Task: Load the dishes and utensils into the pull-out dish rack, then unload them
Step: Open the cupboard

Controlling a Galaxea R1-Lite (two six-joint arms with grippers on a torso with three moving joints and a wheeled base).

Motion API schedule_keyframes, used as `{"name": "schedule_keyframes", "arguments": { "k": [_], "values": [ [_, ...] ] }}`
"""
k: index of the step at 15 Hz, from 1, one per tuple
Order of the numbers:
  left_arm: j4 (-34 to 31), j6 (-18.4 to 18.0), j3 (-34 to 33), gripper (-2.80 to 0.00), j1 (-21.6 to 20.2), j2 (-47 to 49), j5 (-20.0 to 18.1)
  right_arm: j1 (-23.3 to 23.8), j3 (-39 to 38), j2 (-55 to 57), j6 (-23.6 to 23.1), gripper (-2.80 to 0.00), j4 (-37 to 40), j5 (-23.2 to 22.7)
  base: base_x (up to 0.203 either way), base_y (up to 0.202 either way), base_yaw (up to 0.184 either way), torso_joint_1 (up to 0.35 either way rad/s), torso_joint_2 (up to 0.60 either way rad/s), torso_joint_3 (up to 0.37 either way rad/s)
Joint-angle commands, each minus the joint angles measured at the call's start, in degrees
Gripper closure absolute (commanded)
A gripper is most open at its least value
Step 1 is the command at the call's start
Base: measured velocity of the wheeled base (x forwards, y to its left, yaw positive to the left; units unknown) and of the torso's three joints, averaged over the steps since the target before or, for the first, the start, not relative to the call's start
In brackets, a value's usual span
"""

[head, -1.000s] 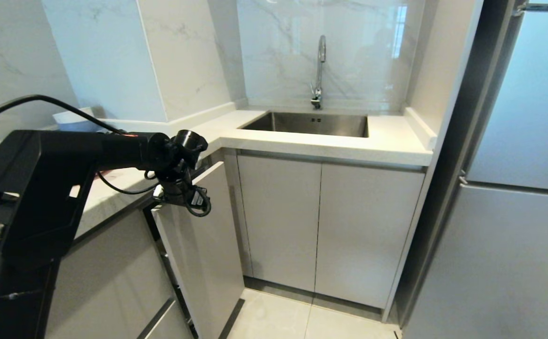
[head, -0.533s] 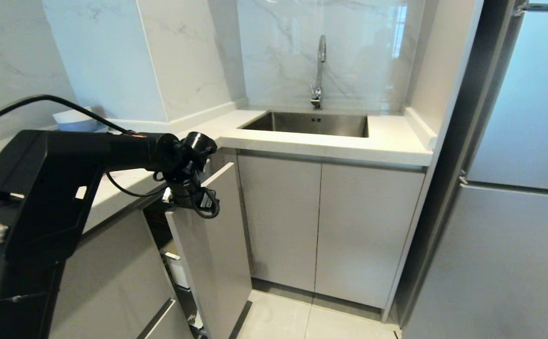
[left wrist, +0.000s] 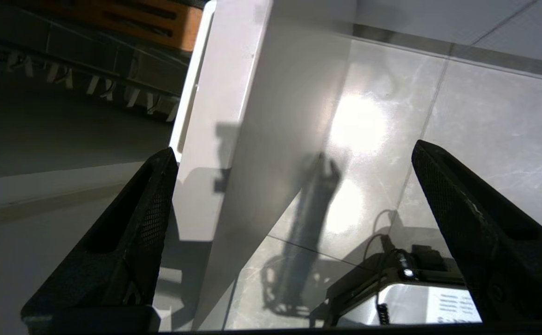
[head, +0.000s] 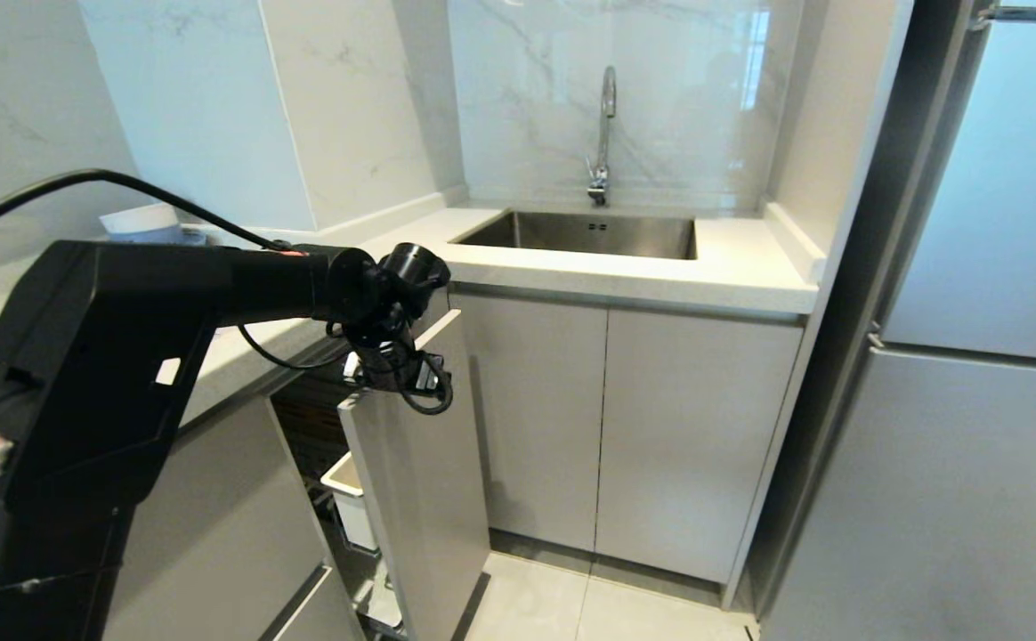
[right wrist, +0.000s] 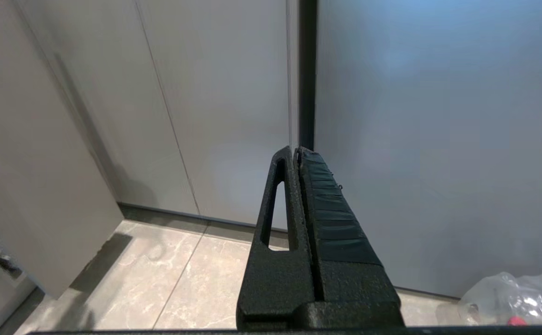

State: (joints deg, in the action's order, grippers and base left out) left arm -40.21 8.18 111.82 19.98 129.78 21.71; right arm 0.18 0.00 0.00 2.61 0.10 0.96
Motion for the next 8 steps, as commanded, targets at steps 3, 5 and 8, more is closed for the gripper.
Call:
{"name": "schedule_keyframes", "arguments": {
  "k": [3, 5, 8],
  "values": [
    [-0.14, 1.41, -0.36, -2.80, 2.18, -1.50, 0.09, -0.01, -0.09, 0.00, 0.03, 0.00, -0.01, 0.00, 0.000, 0.000, 0.000, 0.000, 0.00, 0.000],
    [-0.14, 2.72, -0.75, -2.80, 3.16, -1.72, 0.09, -0.01, -0.09, 0.00, 0.03, 0.00, -0.01, 0.00, 0.000, 0.000, 0.000, 0.000, 0.00, 0.000],
    [-0.14, 5.08, -1.43, -2.80, 4.94, -1.89, 0.09, -0.01, -0.09, 0.00, 0.03, 0.00, -0.01, 0.00, 0.000, 0.000, 0.000, 0.000, 0.00, 0.000]
  ]
}}
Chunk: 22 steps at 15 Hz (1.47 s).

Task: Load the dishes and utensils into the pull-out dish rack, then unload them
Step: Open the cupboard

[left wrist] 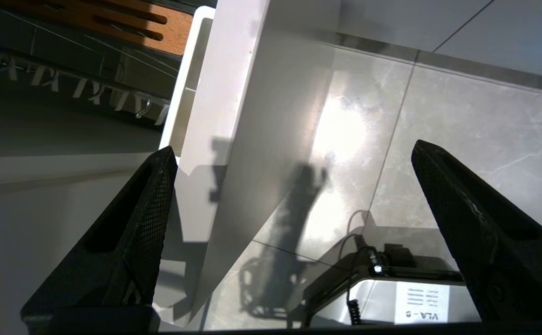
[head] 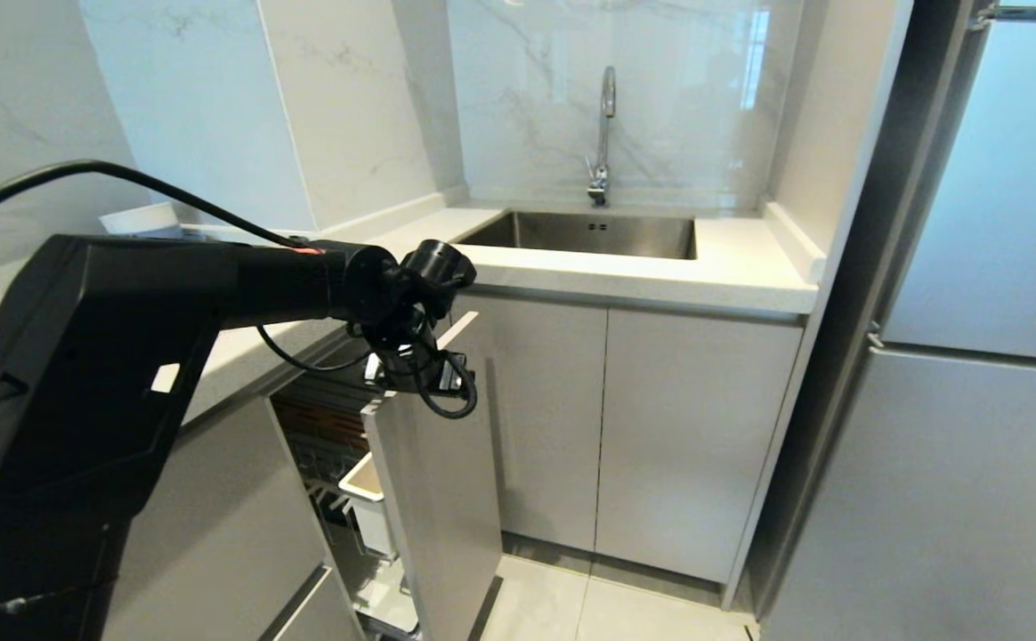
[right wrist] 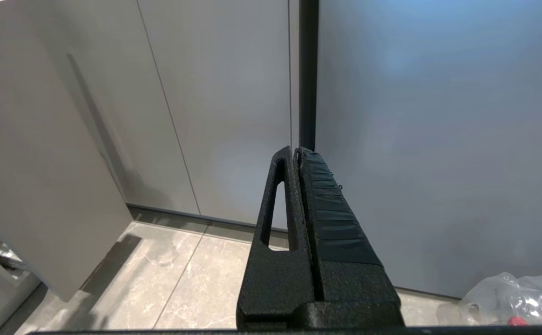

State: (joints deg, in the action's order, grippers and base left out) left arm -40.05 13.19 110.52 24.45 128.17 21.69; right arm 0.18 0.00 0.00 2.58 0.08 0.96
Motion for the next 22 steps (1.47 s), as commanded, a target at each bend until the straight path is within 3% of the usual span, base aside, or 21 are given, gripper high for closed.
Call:
{"name": "schedule_keyframes", "arguments": {
  "k": [1, 17, 22],
  "values": [
    [-0.30, 0.61, -0.13, -2.80, 0.88, -0.29, 0.02, -0.01, -0.09, 0.00, -0.01, 0.00, 0.01, 0.00, 0.000, 0.000, 0.000, 0.000, 0.00, 0.000],
    [-1.53, 10.21, 0.26, -2.80, 11.22, -2.48, -15.13, -0.01, -0.09, 0.00, 0.03, 0.00, 0.01, 0.00, 0.000, 0.000, 0.000, 0.000, 0.00, 0.000],
    [-1.44, 11.68, 0.52, -2.80, 13.89, -3.33, -17.26, -0.01, -0.09, 0.00, 0.05, 0.00, 0.01, 0.00, 0.000, 0.000, 0.000, 0.000, 0.00, 0.000]
  ]
}}
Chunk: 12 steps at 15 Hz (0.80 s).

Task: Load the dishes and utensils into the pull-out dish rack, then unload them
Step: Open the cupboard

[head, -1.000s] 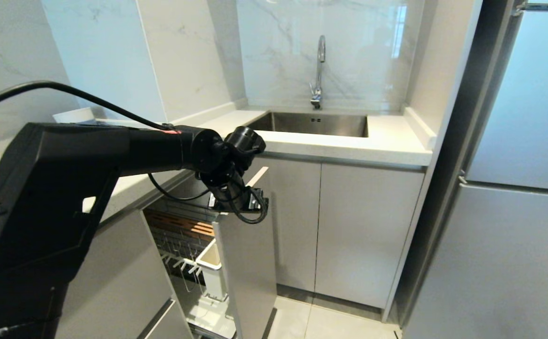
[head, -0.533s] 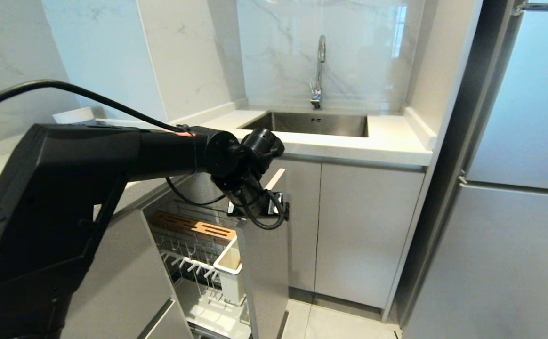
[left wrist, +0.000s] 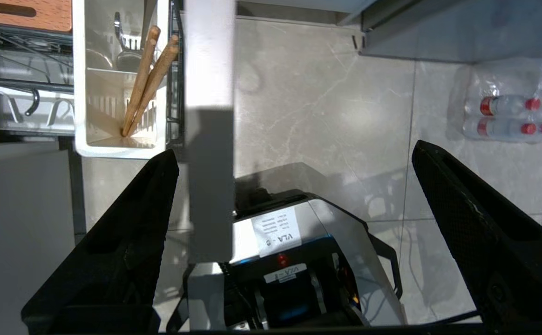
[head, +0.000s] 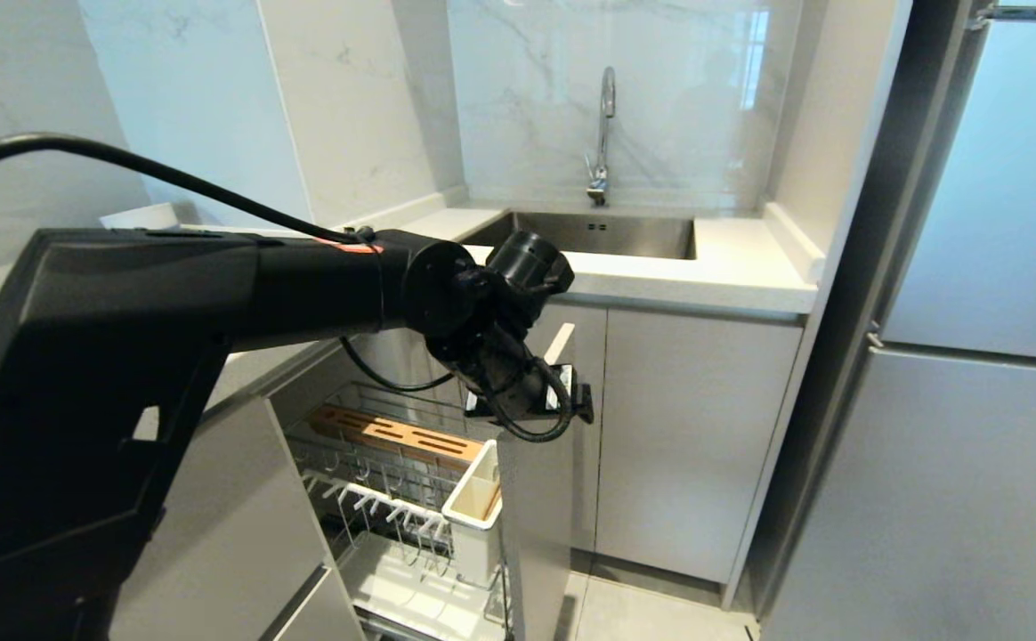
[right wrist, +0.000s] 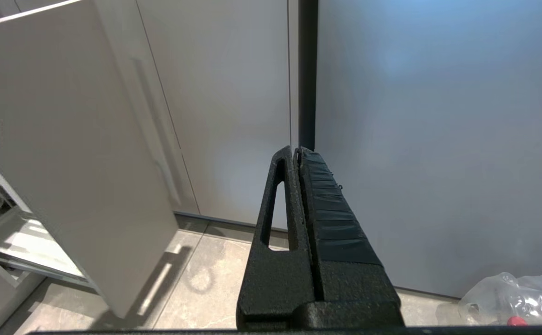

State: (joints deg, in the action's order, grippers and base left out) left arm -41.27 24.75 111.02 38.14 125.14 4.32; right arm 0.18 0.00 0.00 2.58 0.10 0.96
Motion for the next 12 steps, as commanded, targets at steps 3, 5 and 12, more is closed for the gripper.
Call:
{"name": "schedule_keyframes", "arguments": {
  "k": [3, 5, 12],
  "values": [
    [-0.23, 0.21, 0.06, -2.80, 2.22, -0.02, -0.16, -0.01, -0.09, 0.00, 0.05, 0.00, -0.01, 0.00, 0.000, 0.000, 0.000, 0.000, 0.00, 0.000],
    [-0.12, 0.21, 0.16, -2.80, 3.25, 0.29, -1.39, -0.01, -0.09, 0.00, -0.03, 0.00, -0.01, 0.00, 0.000, 0.000, 0.000, 0.000, 0.00, 0.000],
    [0.35, 0.21, 0.51, -2.80, 7.09, 0.15, -4.98, -0.01, -0.09, 0.00, 0.04, 0.00, -0.01, 0.00, 0.000, 0.000, 0.000, 0.000, 0.00, 0.000]
  ]
}}
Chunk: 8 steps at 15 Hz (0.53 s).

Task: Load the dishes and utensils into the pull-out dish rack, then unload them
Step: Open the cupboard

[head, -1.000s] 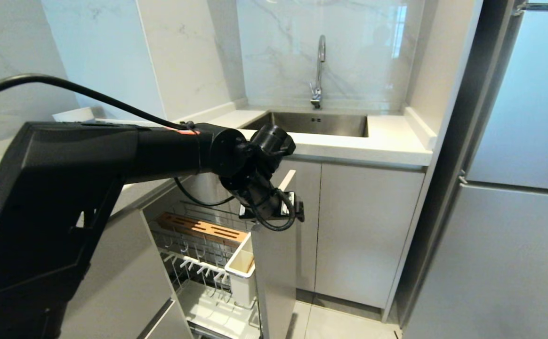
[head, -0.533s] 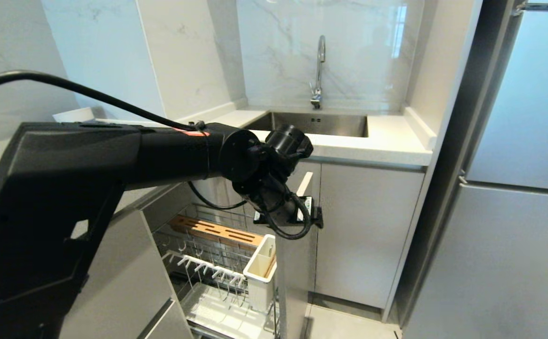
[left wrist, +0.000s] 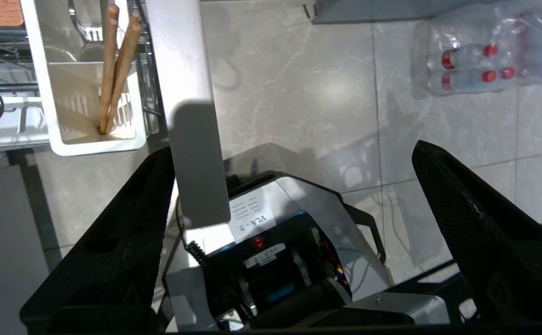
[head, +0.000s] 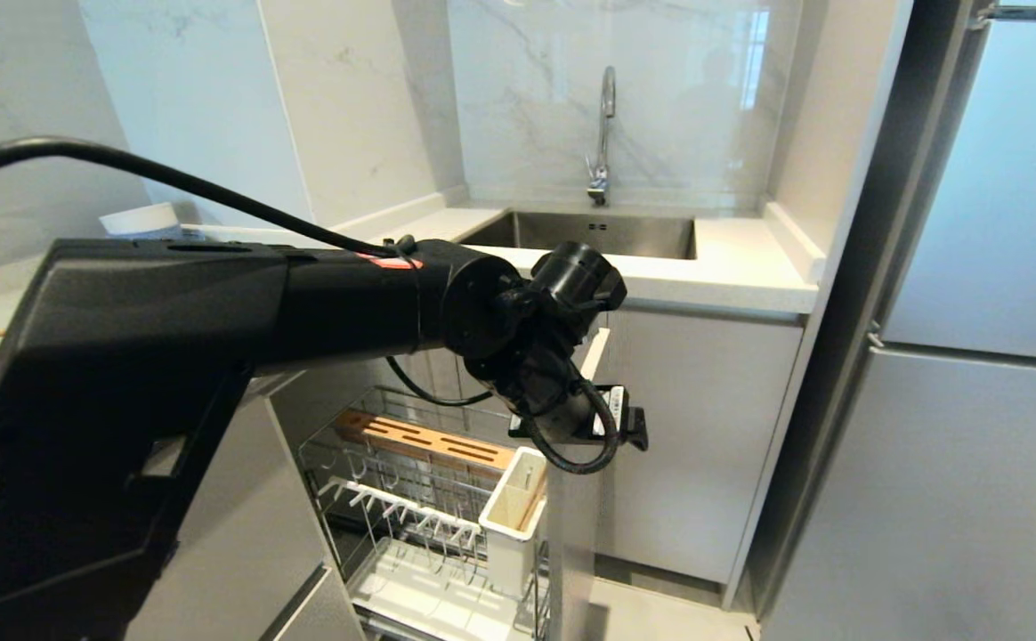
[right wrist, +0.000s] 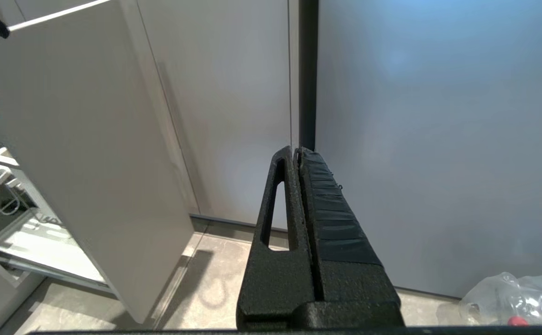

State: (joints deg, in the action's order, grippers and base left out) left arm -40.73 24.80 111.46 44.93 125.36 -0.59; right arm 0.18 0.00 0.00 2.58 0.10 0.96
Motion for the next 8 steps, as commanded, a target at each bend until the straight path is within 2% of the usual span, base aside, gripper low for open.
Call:
{"name": "schedule_keyframes", "arguments": {
  "k": [1, 8],
  "values": [
    [0.02, 0.17, 0.15, -2.80, 1.01, -0.26, -0.41, -0.01, -0.09, 0.00, -0.03, 0.00, -0.01, 0.00, 0.000, 0.000, 0.000, 0.000, 0.00, 0.000],
    [2.04, 0.16, 0.16, -2.80, 3.11, -2.18, -0.97, -0.01, -0.09, 0.00, -0.03, 0.00, -0.01, 0.00, 0.000, 0.000, 0.000, 0.000, 0.00, 0.000]
  ]
}}
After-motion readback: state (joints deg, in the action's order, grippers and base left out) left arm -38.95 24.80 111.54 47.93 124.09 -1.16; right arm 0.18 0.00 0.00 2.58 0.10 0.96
